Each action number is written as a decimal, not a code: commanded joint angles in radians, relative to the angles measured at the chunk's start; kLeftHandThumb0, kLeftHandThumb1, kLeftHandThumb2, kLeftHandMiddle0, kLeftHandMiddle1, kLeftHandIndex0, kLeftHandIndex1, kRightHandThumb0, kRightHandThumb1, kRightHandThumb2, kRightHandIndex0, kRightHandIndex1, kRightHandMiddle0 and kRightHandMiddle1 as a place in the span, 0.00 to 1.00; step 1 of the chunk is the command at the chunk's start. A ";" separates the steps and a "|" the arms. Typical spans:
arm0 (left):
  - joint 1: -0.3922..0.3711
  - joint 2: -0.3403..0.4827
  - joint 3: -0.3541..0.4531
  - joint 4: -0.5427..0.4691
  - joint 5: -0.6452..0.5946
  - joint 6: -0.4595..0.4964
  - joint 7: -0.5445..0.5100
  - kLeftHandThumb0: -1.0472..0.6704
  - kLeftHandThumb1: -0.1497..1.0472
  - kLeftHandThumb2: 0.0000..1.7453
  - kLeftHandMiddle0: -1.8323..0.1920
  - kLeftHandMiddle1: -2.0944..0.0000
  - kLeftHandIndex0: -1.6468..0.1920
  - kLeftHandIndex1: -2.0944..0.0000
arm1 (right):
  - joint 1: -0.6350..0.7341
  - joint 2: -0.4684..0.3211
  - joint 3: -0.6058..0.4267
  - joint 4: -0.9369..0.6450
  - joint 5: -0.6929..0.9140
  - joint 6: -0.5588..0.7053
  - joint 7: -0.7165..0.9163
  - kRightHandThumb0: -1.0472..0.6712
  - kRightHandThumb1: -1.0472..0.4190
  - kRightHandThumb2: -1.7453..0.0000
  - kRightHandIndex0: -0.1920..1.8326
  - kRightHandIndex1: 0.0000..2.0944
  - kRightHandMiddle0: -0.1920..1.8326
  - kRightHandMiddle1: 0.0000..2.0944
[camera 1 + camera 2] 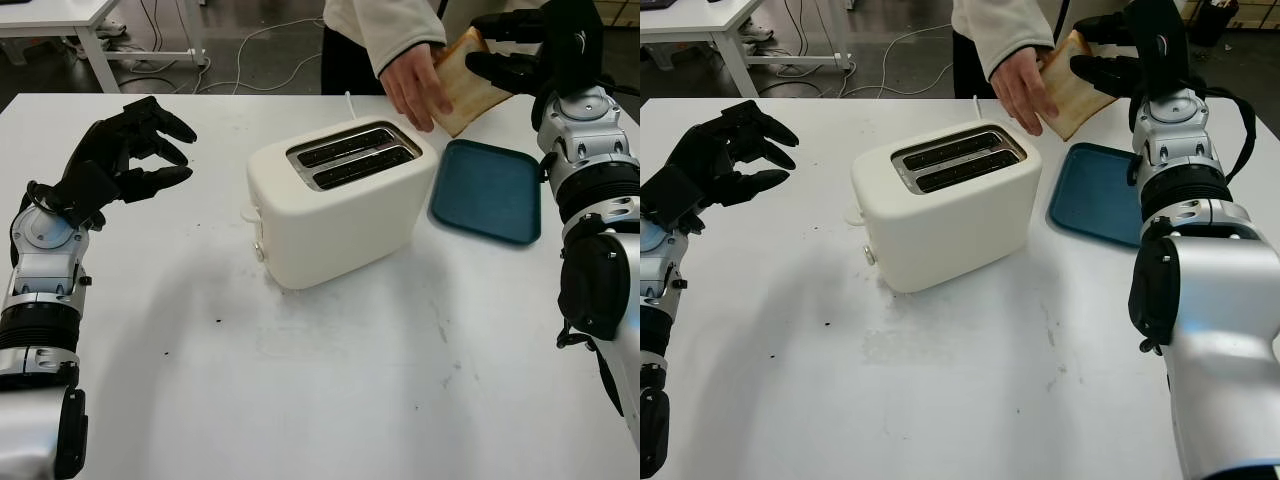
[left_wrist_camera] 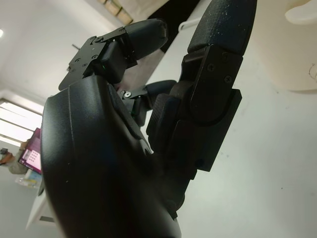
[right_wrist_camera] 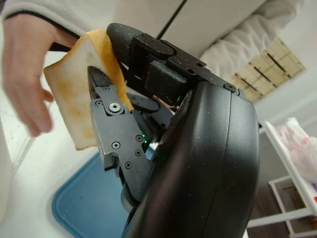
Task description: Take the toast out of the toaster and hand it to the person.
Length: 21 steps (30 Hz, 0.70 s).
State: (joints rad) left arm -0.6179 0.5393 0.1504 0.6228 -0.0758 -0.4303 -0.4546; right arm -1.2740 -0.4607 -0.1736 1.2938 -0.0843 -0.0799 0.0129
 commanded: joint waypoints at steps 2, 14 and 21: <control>-0.004 -0.001 -0.002 0.005 0.001 -0.004 -0.001 0.00 0.89 0.00 0.72 0.34 0.70 0.39 | -0.002 0.007 -0.008 0.007 0.014 0.013 -0.004 0.57 0.20 1.00 0.59 0.32 0.72 0.02; -0.007 0.000 -0.003 0.005 0.004 -0.003 0.000 0.00 0.89 0.00 0.71 0.34 0.69 0.39 | -0.003 0.009 0.001 0.005 0.002 0.005 0.002 0.57 0.19 1.00 0.59 0.31 0.72 0.01; -0.004 -0.002 -0.001 0.004 0.002 -0.001 0.001 0.00 0.89 0.00 0.71 0.34 0.69 0.39 | 0.005 0.007 -0.009 0.001 0.019 -0.014 0.037 0.56 0.19 1.00 0.60 0.31 0.73 0.01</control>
State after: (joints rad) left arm -0.6179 0.5393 0.1504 0.6235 -0.0755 -0.4306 -0.4545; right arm -1.2740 -0.4563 -0.1753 1.2938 -0.0839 -0.0802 0.0413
